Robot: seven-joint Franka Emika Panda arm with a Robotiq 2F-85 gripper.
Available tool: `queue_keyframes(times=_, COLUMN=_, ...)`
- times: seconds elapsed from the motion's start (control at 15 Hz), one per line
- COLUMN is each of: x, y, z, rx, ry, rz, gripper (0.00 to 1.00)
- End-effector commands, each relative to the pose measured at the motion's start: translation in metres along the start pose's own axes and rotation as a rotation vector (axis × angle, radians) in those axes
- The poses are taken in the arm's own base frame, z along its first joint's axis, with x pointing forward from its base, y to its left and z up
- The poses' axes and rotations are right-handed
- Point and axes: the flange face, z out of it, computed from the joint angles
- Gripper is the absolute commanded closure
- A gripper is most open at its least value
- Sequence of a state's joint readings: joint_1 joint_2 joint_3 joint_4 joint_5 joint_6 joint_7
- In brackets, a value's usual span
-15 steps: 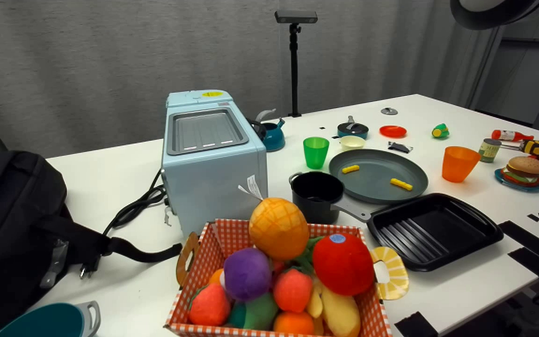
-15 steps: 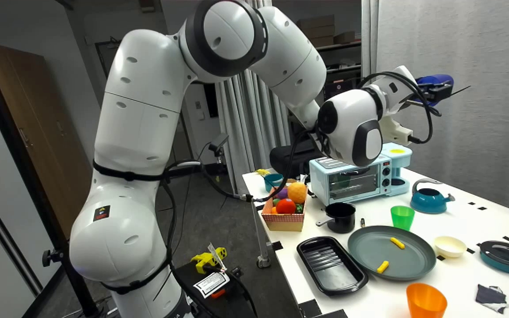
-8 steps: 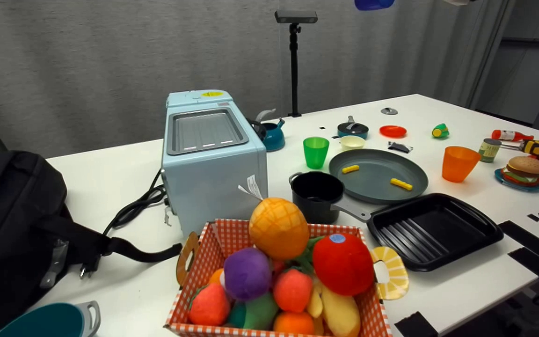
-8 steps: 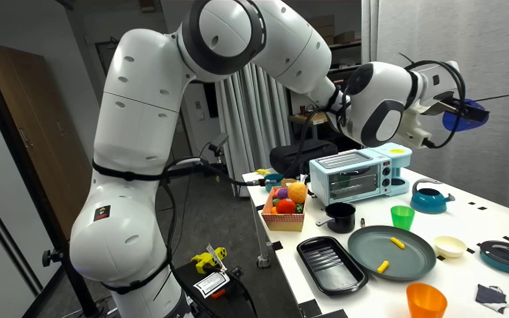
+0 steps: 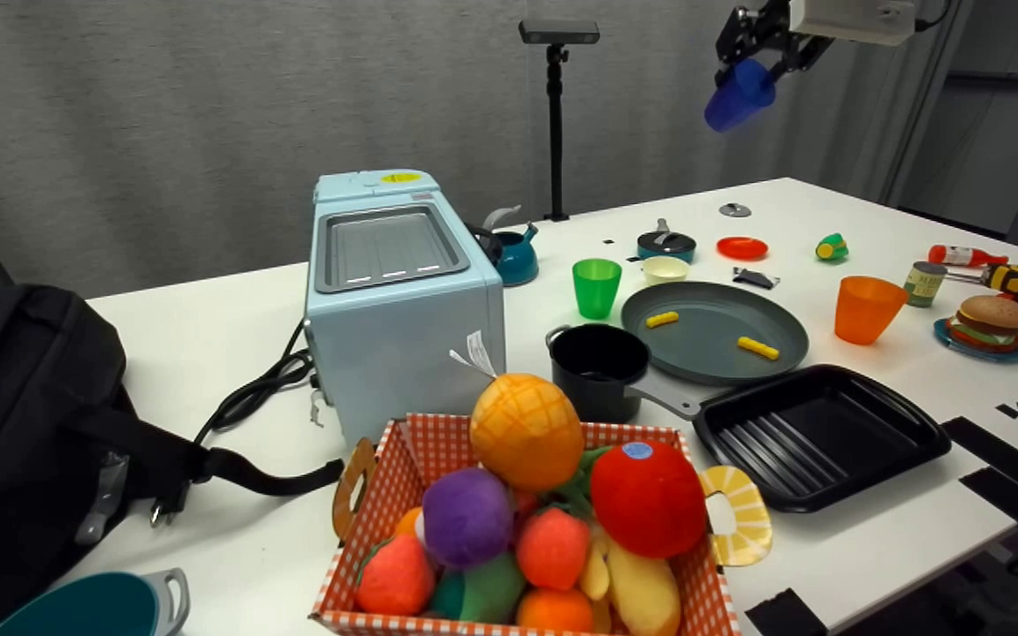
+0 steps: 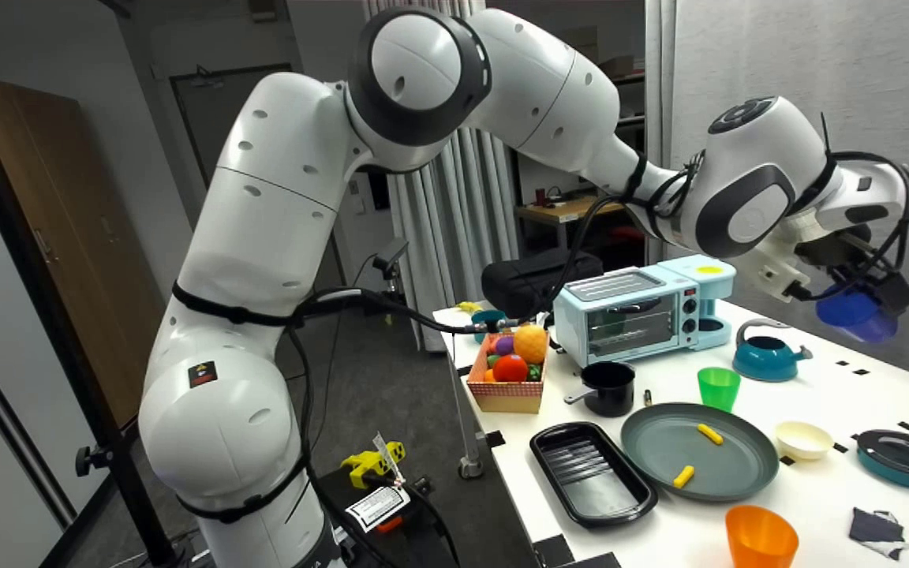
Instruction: Pick up the blue and orange cups from the table and pour their contents on the grey plate.
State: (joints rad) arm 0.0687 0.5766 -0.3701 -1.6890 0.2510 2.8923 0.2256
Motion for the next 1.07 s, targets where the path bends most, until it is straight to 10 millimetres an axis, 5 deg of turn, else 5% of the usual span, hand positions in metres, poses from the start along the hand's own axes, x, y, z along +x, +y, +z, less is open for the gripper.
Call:
queue_keyframes(times=0.0, x=-0.011, y=0.002, z=0.033, rx=-0.12, ry=-0.177, rz=0.004, gripper=0.5)
queue_keyframes(times=0.47, x=-0.052, y=0.014, z=0.078, rx=-0.293, ry=-0.545, rz=0.038, gripper=0.5)
queue_keyframes(times=1.0, x=-0.041, y=0.039, z=0.123, rx=-0.285, ry=-0.572, rz=0.074, gripper=0.5)
